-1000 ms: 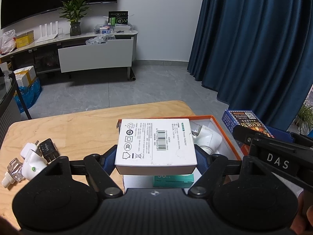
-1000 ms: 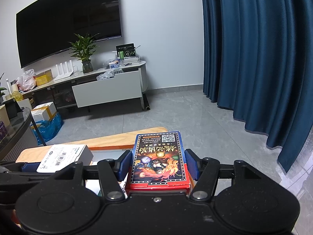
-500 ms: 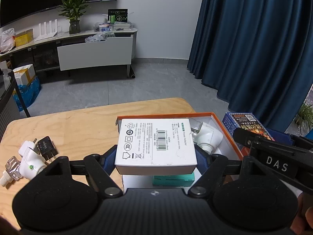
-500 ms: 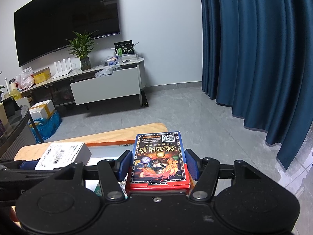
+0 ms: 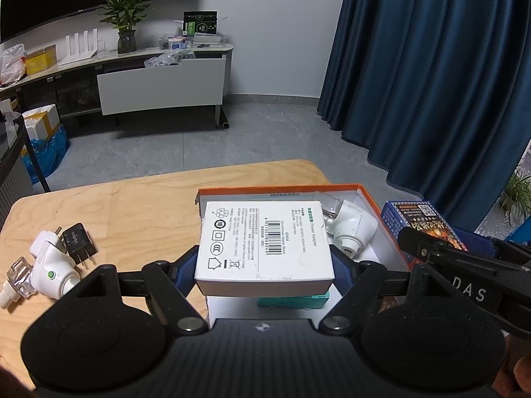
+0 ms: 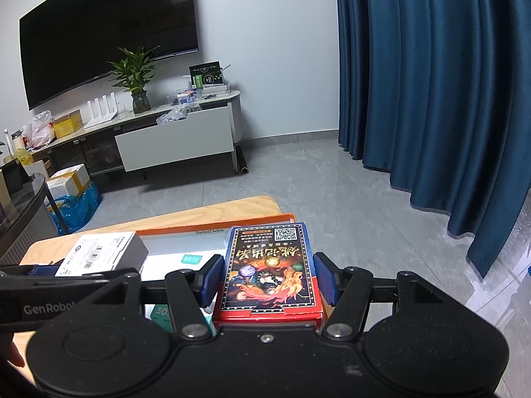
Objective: Organize rigid objects
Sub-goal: 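Carry the white box and red card box over the white lid, then lower both boxes into the lid and open both tools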
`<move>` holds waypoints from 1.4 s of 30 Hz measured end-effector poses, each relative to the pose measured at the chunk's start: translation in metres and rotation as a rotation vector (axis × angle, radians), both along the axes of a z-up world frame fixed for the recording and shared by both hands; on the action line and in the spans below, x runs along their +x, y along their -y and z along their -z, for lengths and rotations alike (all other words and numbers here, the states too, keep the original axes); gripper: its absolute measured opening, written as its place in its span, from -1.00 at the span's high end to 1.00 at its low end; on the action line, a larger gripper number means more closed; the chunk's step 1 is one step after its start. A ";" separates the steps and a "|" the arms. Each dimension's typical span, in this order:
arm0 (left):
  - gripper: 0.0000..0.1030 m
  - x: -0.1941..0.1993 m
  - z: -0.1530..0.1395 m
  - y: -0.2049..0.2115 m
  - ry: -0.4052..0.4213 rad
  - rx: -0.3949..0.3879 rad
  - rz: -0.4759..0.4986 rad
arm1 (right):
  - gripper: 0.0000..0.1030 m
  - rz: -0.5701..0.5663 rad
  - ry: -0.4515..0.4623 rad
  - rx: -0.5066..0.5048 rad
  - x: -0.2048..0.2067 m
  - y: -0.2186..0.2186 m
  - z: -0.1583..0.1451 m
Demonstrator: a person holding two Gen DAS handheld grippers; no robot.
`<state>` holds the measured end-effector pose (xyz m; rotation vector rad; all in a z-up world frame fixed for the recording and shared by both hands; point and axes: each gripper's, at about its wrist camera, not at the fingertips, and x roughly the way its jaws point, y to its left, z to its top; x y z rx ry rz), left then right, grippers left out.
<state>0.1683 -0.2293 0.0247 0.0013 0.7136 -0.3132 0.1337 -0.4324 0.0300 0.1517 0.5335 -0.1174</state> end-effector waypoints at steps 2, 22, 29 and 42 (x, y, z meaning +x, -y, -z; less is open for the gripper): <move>-0.53 0.000 0.000 0.000 0.000 0.000 0.001 | -0.38 0.002 -0.002 0.000 -0.001 0.002 0.001; -0.53 0.001 0.007 0.000 -0.014 0.008 0.005 | -0.38 0.011 -0.024 -0.001 -0.003 -0.001 0.018; -0.53 0.004 0.011 0.002 -0.025 0.013 0.015 | -0.38 0.013 -0.040 0.003 0.000 -0.002 0.021; -0.54 0.014 0.020 0.013 -0.041 0.012 0.043 | -0.39 0.035 -0.076 0.002 0.012 0.001 0.029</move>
